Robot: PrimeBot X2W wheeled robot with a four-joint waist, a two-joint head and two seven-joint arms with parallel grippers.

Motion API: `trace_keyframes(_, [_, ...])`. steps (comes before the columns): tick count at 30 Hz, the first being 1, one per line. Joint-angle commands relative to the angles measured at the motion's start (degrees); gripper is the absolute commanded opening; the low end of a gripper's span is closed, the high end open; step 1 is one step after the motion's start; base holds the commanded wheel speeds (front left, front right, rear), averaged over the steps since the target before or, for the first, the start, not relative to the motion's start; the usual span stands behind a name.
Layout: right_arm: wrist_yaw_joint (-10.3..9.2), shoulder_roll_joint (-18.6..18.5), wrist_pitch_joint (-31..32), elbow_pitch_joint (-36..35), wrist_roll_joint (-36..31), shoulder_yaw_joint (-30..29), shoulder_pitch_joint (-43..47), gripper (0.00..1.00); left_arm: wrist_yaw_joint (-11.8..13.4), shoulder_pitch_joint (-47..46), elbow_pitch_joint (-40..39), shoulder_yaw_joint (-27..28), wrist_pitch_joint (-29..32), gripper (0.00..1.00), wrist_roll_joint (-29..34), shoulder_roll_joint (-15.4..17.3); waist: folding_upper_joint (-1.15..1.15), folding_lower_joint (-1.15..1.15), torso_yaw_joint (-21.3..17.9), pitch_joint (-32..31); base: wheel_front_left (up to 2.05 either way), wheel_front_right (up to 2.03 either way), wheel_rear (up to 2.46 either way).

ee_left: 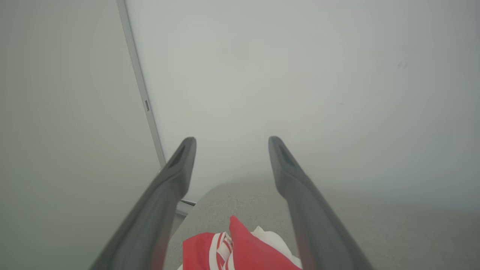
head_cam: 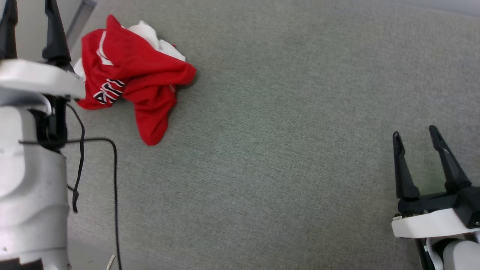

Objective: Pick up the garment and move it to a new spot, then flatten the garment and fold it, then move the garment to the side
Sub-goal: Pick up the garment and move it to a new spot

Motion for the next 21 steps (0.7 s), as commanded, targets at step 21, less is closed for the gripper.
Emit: trace_keyframes(21, [-0.04,-1.37,-0.13,-3.1,0.24,-2.1,-4.17,1.0,-0.25,-13.21,5.98,-35.8,51.3,1.0,-28.86,20.24,0.0,-0.01,-4.66,9.01,0.0,0.0,0.0])
